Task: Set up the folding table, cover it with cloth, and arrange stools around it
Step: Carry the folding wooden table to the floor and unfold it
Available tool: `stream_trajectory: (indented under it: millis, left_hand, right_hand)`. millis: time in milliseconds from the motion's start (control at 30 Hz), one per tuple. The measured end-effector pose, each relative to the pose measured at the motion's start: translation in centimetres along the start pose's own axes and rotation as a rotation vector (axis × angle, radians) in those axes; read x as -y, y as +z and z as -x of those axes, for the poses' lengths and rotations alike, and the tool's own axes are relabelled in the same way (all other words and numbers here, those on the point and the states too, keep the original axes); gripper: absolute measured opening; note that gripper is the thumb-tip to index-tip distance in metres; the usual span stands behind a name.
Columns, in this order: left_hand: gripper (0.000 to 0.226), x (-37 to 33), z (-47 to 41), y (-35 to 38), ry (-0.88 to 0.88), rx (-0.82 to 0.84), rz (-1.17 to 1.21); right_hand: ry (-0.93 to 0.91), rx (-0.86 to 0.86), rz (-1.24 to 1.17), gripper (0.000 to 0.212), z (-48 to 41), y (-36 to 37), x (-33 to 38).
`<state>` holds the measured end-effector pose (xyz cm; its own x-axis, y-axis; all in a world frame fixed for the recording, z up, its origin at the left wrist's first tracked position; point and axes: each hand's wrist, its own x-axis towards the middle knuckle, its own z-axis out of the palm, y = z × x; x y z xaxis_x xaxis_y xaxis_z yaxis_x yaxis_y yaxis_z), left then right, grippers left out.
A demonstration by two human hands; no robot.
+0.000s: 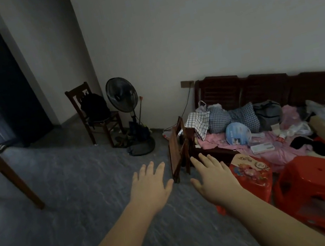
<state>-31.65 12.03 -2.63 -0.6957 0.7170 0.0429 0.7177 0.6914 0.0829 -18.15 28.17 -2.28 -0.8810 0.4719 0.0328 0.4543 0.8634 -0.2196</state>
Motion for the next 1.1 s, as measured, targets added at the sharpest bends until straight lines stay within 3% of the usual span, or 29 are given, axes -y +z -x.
stream_trajectory:
  millis: [733,1100]
  left_hand:
    - [0.066,3.8,-42.2,5.2,0.035,0.08,-0.015]
    - [0.066,13.3,-63.3,10.4,0.113,0.142,0.027]
  right_hand:
    - [0.026,0.009,0.009,0.067,-41.0,3.4,-11.1]
    - [0.101,0.061,0.052,0.067,-62.0,9.4,-10.1]
